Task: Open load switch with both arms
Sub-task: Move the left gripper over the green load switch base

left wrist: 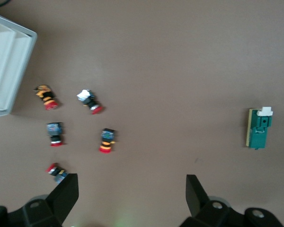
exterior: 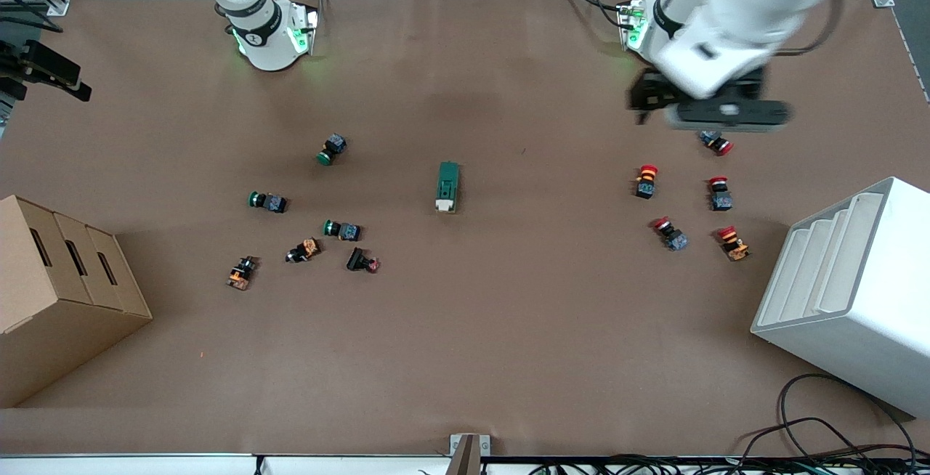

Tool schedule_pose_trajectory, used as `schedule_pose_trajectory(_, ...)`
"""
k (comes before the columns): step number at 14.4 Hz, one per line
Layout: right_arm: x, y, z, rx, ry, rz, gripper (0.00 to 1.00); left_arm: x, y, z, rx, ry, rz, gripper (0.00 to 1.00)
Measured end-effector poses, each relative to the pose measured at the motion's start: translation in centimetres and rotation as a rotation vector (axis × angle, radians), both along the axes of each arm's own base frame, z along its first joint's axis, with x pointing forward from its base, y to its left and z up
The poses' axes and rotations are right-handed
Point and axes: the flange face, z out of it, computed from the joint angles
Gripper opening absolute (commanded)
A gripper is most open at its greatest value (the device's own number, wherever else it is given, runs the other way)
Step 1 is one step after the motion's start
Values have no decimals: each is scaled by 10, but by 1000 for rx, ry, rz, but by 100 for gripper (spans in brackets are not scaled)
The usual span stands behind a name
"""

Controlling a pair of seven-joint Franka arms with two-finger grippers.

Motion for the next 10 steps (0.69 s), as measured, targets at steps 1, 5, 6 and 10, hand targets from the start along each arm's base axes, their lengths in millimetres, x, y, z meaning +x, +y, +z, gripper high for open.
schedule_pose_trajectory(1,0,0,3,0,-6,0,100,-8,-29,-13,44,-16,-12,100)
schedule_pose_trajectory(5,0,0,5,-1,-10,-1,100,-61,-151,-91,136,-37,10,100)
schedule_pose_trajectory(6,0,0,5,-1,-10,0,100,-76,-179,-113,149,-54,44,100)
schedule_pose_trajectory(10,0,0,5,-1,-10,1,100,-126,-256,-186,161,-143,170,100)
